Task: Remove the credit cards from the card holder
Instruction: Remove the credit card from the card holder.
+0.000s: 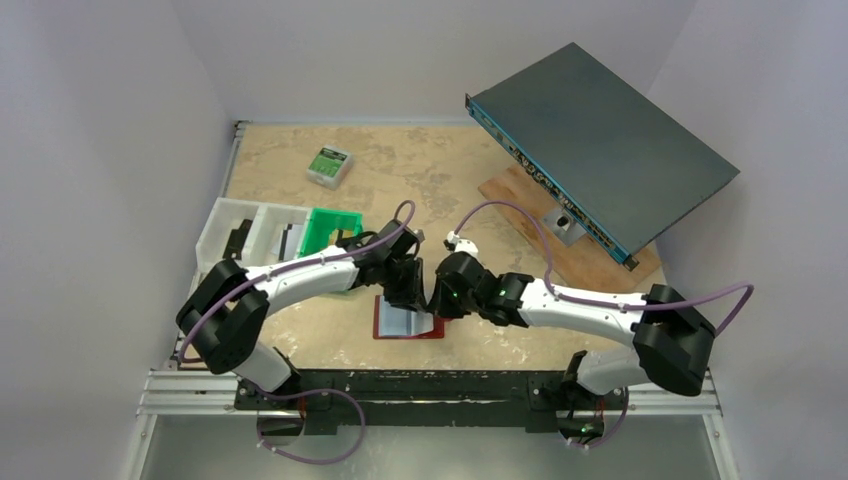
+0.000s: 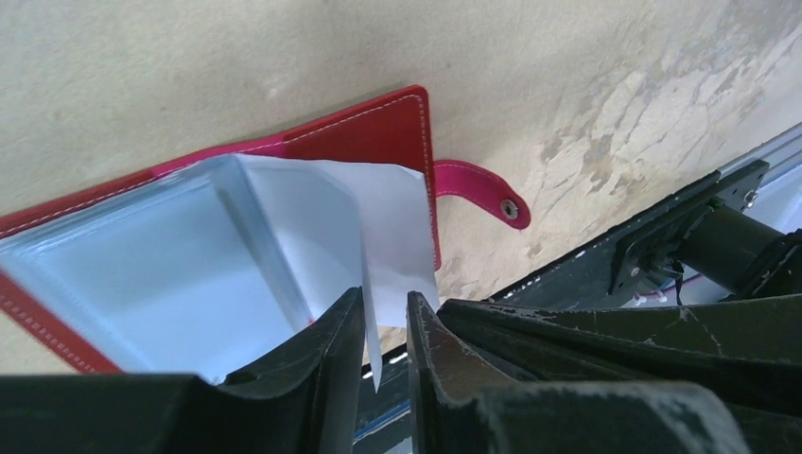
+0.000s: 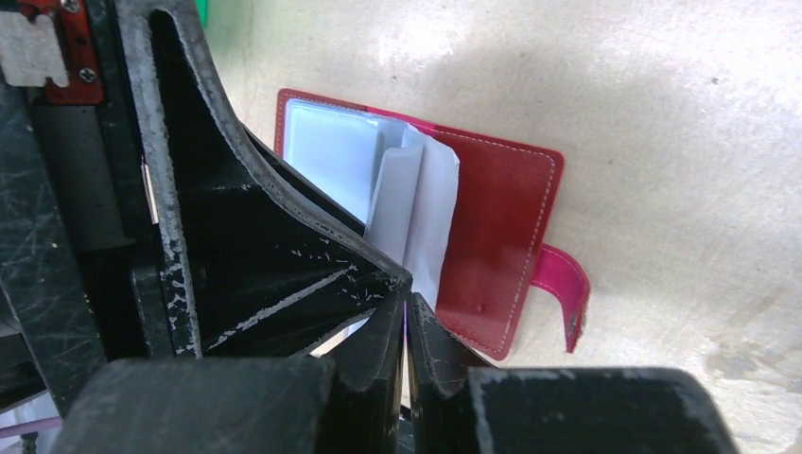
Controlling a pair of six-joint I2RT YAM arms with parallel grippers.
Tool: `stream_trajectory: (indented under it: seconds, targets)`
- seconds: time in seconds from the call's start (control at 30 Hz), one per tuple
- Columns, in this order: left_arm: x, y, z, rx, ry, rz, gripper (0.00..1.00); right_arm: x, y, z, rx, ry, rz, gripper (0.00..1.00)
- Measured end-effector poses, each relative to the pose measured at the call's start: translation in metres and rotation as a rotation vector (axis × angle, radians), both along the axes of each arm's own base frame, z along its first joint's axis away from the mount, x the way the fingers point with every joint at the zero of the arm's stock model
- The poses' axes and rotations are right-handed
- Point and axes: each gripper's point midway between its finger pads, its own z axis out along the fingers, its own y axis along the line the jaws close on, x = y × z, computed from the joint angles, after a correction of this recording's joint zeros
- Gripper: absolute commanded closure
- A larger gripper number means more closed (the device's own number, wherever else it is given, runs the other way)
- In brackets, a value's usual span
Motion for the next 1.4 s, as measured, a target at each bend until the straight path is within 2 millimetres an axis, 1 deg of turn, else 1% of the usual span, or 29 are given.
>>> stream_trajectory:
  seconds: [0.13,0.4,0.43,0.5,0.57,0.7,0.83,0.9,1.1,1.23,1.27,1.4]
  targets:
    - [0.003,0.015,0.001,0.029,-0.011,0.031,0.79,0.002,0.006,0.003,0.018,-0.006,0.004,0.96]
    - [0.003,0.066,0.001,0.130,-0.067,0.128,0.80,0.002,0.018,0.019,0.046,-0.029,0.023,0.95]
    - [0.002,0.073,-0.001,0.150,-0.070,0.140,0.81,0.002,0.022,0.023,0.053,-0.034,0.030,0.96]
    - [0.001,0.080,-0.005,0.176,-0.070,0.148,0.83,0.001,0.026,0.027,0.060,-0.040,0.039,0.95]
    - [-0.002,0.086,-0.011,0.202,-0.060,0.148,0.86,0.000,0.029,0.027,0.061,-0.040,0.046,0.96]
    - [-0.006,0.089,-0.023,0.232,-0.031,0.144,0.87,-0.001,0.028,0.017,0.033,-0.027,0.046,0.96]
    - [-0.005,0.086,-0.031,0.236,-0.014,0.139,0.88,-0.002,0.026,0.015,0.027,-0.019,0.042,0.96]
    - [-0.006,0.084,-0.034,0.233,-0.002,0.133,0.89,-0.004,0.023,0.009,0.020,-0.008,0.035,0.96]
    - [-0.006,0.080,-0.033,0.212,0.002,0.127,0.89,-0.019,-0.004,-0.032,-0.065,0.061,0.009,0.96]
    - [-0.006,0.080,-0.033,0.212,0.003,0.126,0.91,-0.025,-0.016,-0.057,-0.123,0.103,-0.004,0.97]
    - [-0.006,0.080,-0.033,0.212,0.003,0.126,0.91,-0.025,-0.017,-0.061,-0.132,0.109,-0.007,0.97]
    - [-0.006,0.077,-0.033,0.215,0.003,0.118,0.91,-0.023,-0.012,-0.062,-0.115,0.112,-0.007,0.97]
